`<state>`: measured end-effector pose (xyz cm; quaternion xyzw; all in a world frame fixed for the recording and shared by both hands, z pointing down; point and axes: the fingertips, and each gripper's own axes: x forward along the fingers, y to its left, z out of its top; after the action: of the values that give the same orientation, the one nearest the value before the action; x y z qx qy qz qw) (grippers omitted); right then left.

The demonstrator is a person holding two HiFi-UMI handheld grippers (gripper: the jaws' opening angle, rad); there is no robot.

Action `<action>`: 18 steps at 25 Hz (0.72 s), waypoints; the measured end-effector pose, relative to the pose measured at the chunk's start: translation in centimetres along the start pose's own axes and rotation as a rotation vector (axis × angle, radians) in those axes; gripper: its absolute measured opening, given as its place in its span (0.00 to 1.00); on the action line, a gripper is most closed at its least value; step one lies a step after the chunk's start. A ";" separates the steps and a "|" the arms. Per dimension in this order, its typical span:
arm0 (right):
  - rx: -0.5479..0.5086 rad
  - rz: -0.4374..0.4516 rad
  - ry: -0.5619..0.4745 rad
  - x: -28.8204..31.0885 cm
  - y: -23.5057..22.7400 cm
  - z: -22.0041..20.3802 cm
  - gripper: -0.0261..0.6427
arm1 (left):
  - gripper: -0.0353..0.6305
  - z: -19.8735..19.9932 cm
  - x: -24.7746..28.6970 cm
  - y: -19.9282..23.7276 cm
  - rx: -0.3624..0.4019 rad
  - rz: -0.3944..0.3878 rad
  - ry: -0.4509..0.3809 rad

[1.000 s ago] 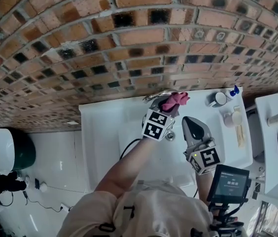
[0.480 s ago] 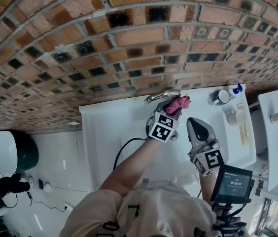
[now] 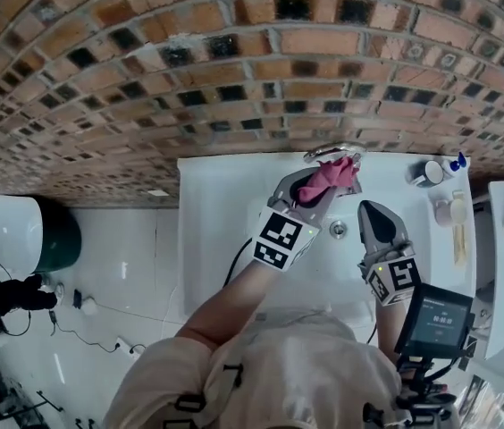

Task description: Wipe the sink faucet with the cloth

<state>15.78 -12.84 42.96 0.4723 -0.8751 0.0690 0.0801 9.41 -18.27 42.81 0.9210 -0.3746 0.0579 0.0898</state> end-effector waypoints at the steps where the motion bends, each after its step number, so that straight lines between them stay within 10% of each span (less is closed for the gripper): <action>1: -0.004 0.015 0.006 0.2 0.9 -0.2 0.02 | 0.21 0.4 -2.0 1.0 0.015 0.039 -0.024; 8: -0.046 0.152 0.016 1.5 7.9 -1.8 0.02 | 0.21 -2.7 -14.0 5.5 0.074 0.273 0.003; 18: -0.048 0.259 0.055 2.9 15.3 -2.4 0.02 | 0.22 -14.8 -22.4 9.0 -0.078 0.408 0.159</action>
<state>1.55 -6.36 45.24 0.3511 -0.9277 0.0707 0.1057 -13.42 -6.32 54.51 0.8146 -0.5467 0.1327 0.1412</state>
